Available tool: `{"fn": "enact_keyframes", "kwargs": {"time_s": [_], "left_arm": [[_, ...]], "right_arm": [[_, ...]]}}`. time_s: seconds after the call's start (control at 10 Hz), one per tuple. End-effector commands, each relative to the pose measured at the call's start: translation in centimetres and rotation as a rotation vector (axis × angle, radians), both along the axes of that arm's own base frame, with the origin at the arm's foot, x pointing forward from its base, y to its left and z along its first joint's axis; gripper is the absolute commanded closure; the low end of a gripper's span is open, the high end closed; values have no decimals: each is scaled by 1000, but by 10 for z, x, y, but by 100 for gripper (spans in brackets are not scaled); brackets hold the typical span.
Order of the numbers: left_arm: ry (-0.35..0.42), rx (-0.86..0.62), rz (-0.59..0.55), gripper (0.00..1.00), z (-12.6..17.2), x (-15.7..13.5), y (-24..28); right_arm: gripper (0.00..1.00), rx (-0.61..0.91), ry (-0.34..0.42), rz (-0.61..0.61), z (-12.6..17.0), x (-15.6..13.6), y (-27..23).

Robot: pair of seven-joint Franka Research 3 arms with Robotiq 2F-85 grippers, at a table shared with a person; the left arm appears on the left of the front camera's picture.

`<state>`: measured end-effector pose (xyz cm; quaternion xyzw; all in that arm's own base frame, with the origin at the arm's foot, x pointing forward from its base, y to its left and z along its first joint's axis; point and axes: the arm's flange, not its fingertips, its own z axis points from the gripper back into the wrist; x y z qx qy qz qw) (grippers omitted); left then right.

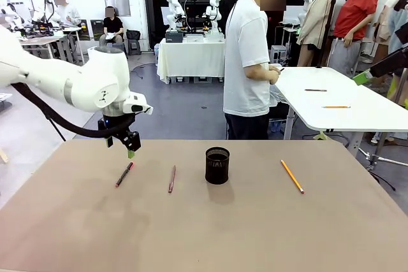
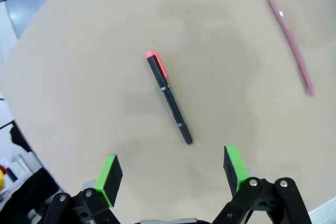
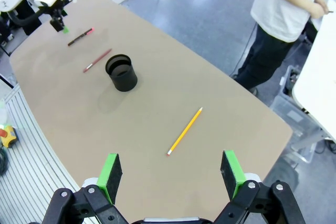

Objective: Place the pens into the pen holder.
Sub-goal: Pick up a writing instrument from the table and place it into the Pen holder.

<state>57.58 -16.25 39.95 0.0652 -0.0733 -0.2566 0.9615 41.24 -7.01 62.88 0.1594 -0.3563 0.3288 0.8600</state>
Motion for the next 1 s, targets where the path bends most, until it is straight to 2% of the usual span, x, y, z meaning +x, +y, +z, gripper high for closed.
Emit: {"fn": "enact_keyframes", "kwargs": {"time_s": [0.0,0.2,0.5,0.9], "left_arm": [[21,-98,22,0,-9,12,16],[25,-147,112,0,-34,16,22],[15,-108,105,0,-61,19,20],[-20,-61,126,0,-83,27,14]], "right_arm": [[0,13,-5,10,1,0,1],[0,13,-5,10,1,0,1],[0,13,-5,10,1,0,1],[0,13,-5,10,1,0,1]]}}
